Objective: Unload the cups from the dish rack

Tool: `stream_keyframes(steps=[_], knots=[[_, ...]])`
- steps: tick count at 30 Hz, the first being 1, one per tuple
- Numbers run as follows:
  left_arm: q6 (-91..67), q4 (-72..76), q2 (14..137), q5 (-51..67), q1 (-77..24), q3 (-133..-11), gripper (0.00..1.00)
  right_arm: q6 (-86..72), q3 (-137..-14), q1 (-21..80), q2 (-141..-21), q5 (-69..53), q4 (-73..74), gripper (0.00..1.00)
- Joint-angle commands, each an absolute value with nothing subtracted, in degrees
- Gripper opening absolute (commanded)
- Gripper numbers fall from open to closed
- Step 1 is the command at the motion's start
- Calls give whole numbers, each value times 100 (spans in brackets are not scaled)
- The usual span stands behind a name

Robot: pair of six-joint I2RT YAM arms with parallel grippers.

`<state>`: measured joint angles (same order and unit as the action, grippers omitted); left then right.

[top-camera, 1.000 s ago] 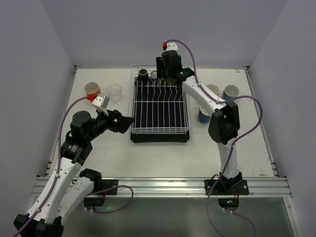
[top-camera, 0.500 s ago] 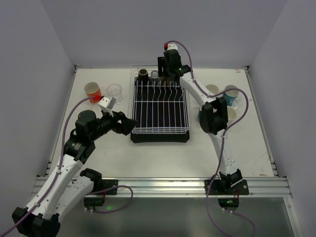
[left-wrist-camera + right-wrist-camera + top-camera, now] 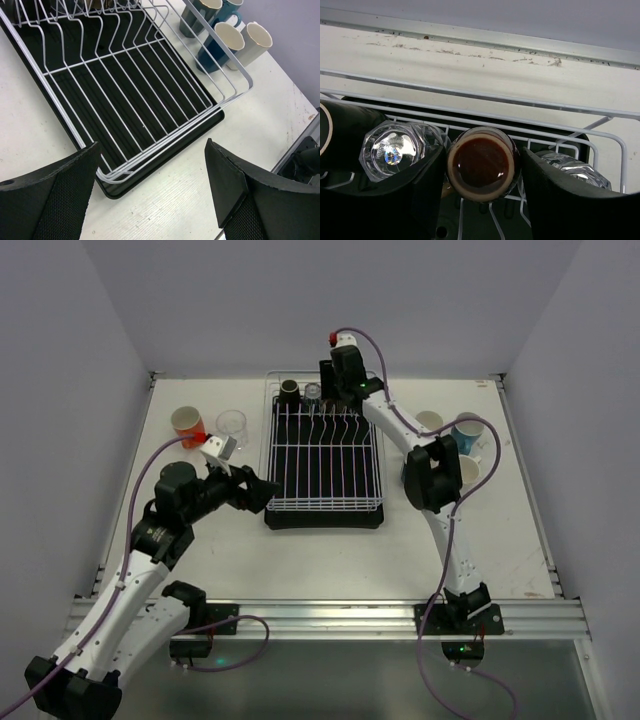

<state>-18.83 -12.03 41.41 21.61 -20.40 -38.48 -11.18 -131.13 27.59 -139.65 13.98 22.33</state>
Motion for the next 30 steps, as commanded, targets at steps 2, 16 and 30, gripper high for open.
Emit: stream_keyframes(steps=[2, 16, 30], knots=[[-1793, -1055, 4157, 2136, -2074, -3920, 88, -879, -12596, 2760, -13053, 1450, 1372, 34], [-2381, -625, 4245, 2469, -2074, -4113, 88, -1396, -10997, 2777, -11005, 713, 54, 33], [-4602, 2307, 5255, 3453, -2083, -3859, 82, -3988, -5939, 2777, -7578, -1307, -2501, 32]])
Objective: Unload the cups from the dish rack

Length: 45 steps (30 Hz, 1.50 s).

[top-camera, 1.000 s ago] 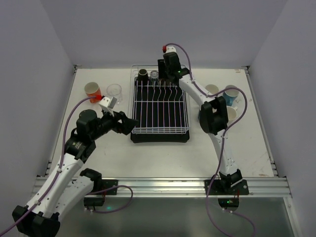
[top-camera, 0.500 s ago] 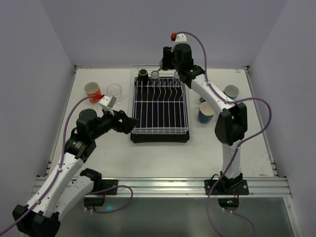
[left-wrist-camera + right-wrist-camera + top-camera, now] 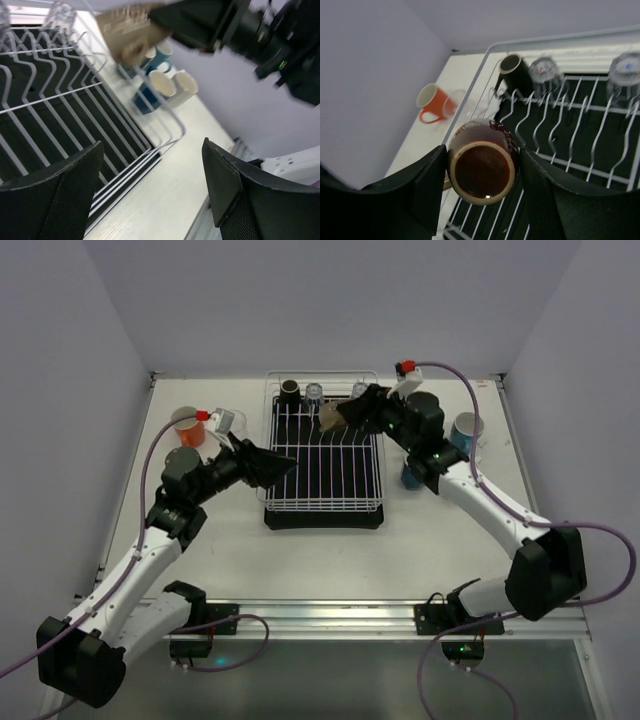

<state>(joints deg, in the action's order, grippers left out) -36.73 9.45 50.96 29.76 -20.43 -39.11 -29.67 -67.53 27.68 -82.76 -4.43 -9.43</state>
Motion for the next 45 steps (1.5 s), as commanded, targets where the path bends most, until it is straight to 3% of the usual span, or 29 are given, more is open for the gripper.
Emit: stream_keyframes(steps=[1, 9, 20, 23, 28, 32, 34, 35, 36, 37, 39, 40, 41, 45], knots=[[-4762, 2512, 5395, 3506, -2083, -3797, 81, -4347, -5654, 2769, -7219, -1440, -2696, 32], [-5703, 3620, 5871, 3498, -2521, -3463, 79, -5905, -3816, 2795, -6574, -2390, -4596, 31], [-5730, 3700, 6135, 3243, -2892, -3621, 76, -6258, -3612, 3006, -6609, -2540, -5106, 32], [-5774, 3892, 6222, 3234, -2944, -3604, 70, -6302, -3665, 3058, -6714, -2575, -5115, 32], [-5819, 4210, 6232, 3033, -3058, -3568, 43, -6723, -3569, 3138, -7136, -2698, -5685, 32], [-5713, 4385, 6214, 2839, -3181, -3533, 41, -6917, -3516, 3173, -7374, -2733, -5958, 33], [-5713, 4491, 6266, 2848, -3199, -3525, 32, -6961, -3516, 3199, -7453, -2742, -5994, 33], [-5695, 4509, 6275, 2813, -3217, -3524, 21, -6987, -3507, 3225, -7505, -2751, -6020, 34], [-5687, 4491, 6275, 2778, -3217, -3533, 16, -6996, -3498, 3226, -7515, -2751, -6029, 35], [-5652, 4352, 6258, 2725, -3217, -3533, 11, -7005, -3489, 3234, -7523, -2768, -6029, 38], [-5398, 4018, 6118, 2383, -3217, -3638, 1, -7005, -3445, 3226, -7489, -2751, -6021, 57], [-5240, 3555, 6048, 2199, -3217, -3682, 0, -6987, -3437, 3226, -7471, -2751, -5916, 67], [-4942, 3298, 5977, 1823, -3217, -3744, 0, -6935, -3419, 3234, -7410, -2742, -5854, 83], [-4167, 1857, 5862, 960, -3208, -4471, 0, -6812, -3305, 3226, -7199, -2663, -5652, 99]])
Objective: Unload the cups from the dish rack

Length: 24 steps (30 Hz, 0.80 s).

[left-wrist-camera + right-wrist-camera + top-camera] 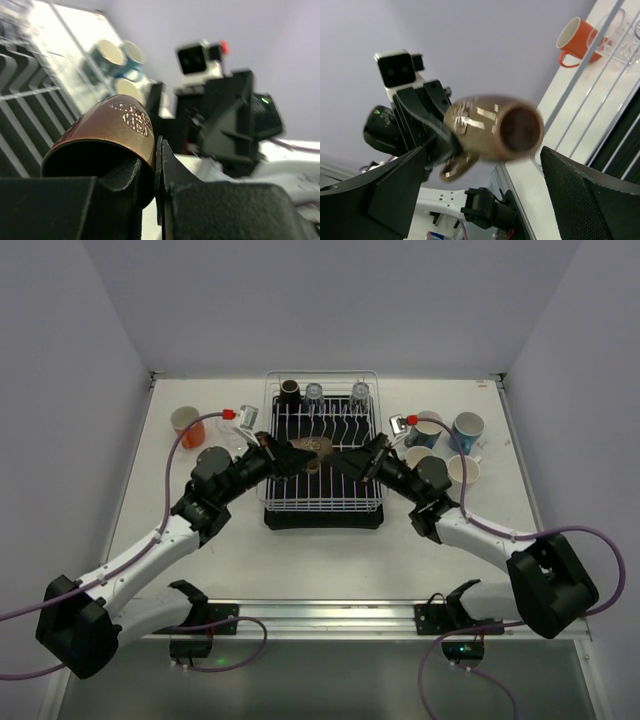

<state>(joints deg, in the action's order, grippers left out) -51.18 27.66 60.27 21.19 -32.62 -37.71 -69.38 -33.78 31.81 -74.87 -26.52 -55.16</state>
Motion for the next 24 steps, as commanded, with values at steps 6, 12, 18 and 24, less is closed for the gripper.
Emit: stream_keyframes(steps=[6, 12, 18, 24], knots=[[-2920, -505, 6142, -700, -3147, -5867, 0, -6382, -3191, 3226, -6646, -2558, -4932, 99], [-2250, -2372, 6530, -758, -2006, -6548, 0, -5529, -3182, 3234, -5776, -2023, -3403, 99], [-1890, -2812, 6986, -457, -766, -6267, 0, -4685, -3612, 3226, -5098, -1837, -1673, 99], [-1802, -2785, 7918, -729, -396, -6169, 0, -4193, -3762, 3234, -4597, -1697, -941, 99]])
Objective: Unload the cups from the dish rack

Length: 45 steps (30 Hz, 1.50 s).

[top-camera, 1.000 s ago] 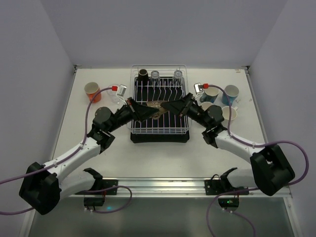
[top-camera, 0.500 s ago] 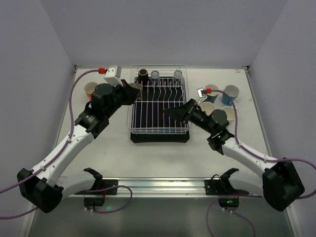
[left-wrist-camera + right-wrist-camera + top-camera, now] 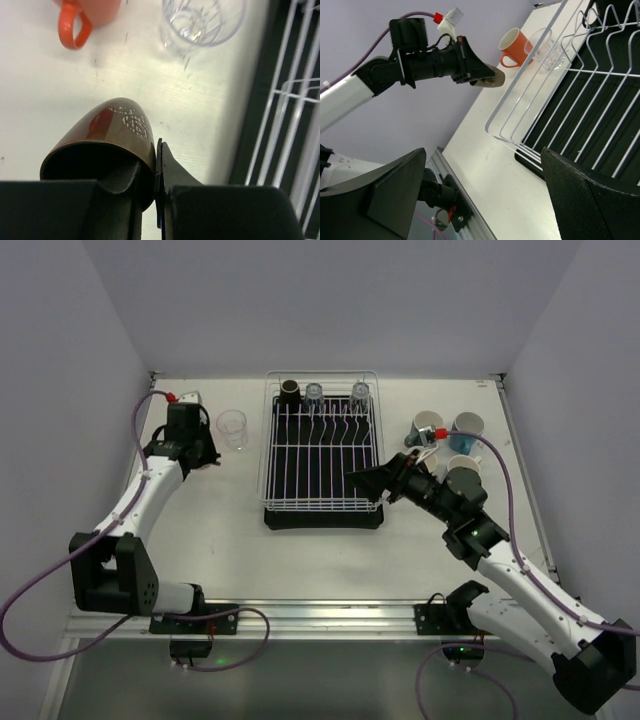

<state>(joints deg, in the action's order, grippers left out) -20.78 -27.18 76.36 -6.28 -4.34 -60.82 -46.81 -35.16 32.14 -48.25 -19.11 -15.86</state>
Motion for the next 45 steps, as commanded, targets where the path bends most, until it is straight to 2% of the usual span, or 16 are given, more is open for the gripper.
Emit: stream_keyframes(steps=[1, 12, 15, 16, 18, 19, 21, 24, 28, 32, 35, 43, 45], knots=[[-1819, -2804, 8049, -721, -369, -6222, 0, -4140, -3744, 3234, -4544, -1679, -819, 99], [-1951, -2655, 9413, -826, -264, -6434, 2, -3894, -3735, 3234, -4421, -1635, -440, 99], [-1951, -2654, 9545, -914, -264, -6442, 18, -3858, -3762, 3226, -4456, -1600, -413, 99], [-1942, -2654, 9571, -958, -264, -6442, 31, -3858, -3788, 3234, -4491, -1608, -413, 99], [-1942, -2646, 9536, -993, -264, -6425, 41, -3850, -3823, 3226, -4561, -1617, -430, 99], [-1942, -2637, 9501, -1019, -264, -6407, 53, -3841, -3875, 3226, -4614, -1617, -422, 99], [-1951, -2593, 9326, -1028, -264, -6363, 64, -3797, -3946, 3234, -4781, -1608, -378, 99], [-1969, -2497, 9045, -958, -264, -6311, 87, -3700, -4200, 3243, -5036, -1582, -255, 99], [-2083, -2365, 8528, -792, -264, -6179, 99, -3551, -4517, 3243, -5404, -1538, -158, 99], [-2197, -2031, 7666, -450, -264, -6038, 100, -3253, -5122, 3331, -6045, -1442, 174, 95], [-2364, -1172, 6761, 437, -299, -5705, 100, -2919, -5851, 3436, -6792, -1170, 622, 91], [-2619, -896, 4583, 1819, -588, -4791, 100, -2233, -8619, 3551, -9496, -256, 1397, 76], [-2506, -905, 3994, 1968, -694, -4441, 100, -2075, -9617, 3551, -10061, -124, 1695, 67]])
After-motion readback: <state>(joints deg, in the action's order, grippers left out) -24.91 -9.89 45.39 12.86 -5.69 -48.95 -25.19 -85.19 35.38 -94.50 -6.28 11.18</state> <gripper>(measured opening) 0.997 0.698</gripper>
